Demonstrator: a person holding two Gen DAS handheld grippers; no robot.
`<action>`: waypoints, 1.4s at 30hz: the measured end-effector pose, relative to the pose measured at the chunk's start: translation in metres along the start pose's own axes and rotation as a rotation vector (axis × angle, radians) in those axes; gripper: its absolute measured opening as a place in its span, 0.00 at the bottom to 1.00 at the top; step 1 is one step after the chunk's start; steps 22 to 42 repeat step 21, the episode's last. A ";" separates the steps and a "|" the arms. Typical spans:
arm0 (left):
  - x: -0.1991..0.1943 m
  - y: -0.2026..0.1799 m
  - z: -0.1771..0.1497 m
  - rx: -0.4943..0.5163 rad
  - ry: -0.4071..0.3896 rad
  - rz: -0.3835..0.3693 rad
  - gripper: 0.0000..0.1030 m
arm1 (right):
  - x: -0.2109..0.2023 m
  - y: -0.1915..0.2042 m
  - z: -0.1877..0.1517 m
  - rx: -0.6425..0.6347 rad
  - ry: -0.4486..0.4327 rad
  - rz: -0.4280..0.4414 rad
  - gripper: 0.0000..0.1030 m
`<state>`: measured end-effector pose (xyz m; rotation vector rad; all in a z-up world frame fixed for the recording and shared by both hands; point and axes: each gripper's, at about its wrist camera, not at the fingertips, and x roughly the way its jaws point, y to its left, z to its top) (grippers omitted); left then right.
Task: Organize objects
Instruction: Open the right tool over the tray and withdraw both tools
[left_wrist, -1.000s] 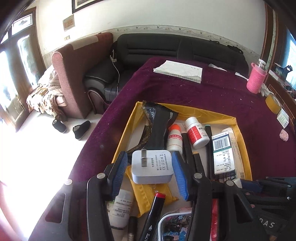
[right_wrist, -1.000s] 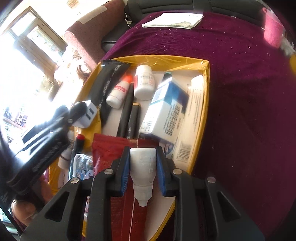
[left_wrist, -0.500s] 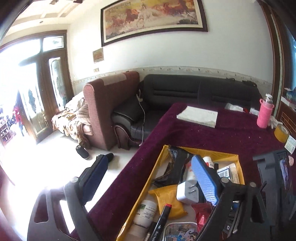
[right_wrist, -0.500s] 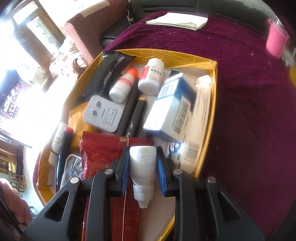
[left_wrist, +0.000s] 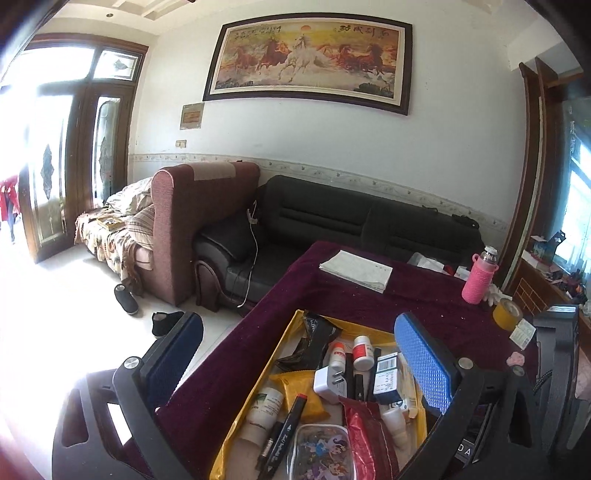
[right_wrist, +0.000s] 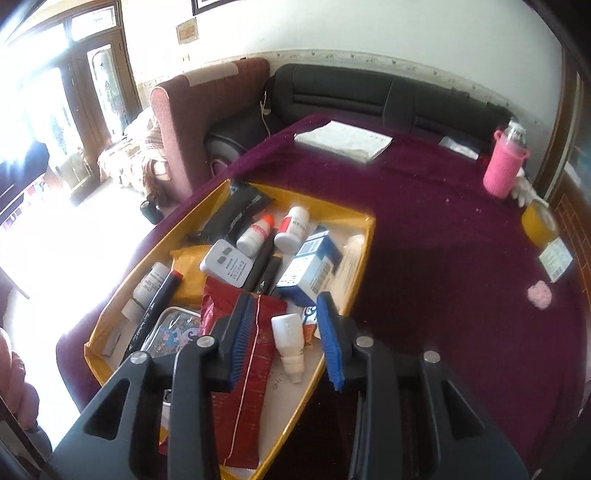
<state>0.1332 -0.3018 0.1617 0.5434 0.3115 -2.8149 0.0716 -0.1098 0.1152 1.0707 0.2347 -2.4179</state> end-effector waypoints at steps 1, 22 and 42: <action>-0.004 0.001 -0.001 -0.003 -0.004 0.011 0.99 | -0.007 -0.001 -0.002 -0.002 -0.021 -0.012 0.46; -0.035 -0.017 -0.032 0.065 0.008 0.200 0.99 | -0.030 0.014 -0.043 -0.039 -0.029 0.001 0.48; -0.035 -0.017 -0.032 0.065 0.008 0.200 0.99 | -0.030 0.014 -0.043 -0.039 -0.029 0.001 0.48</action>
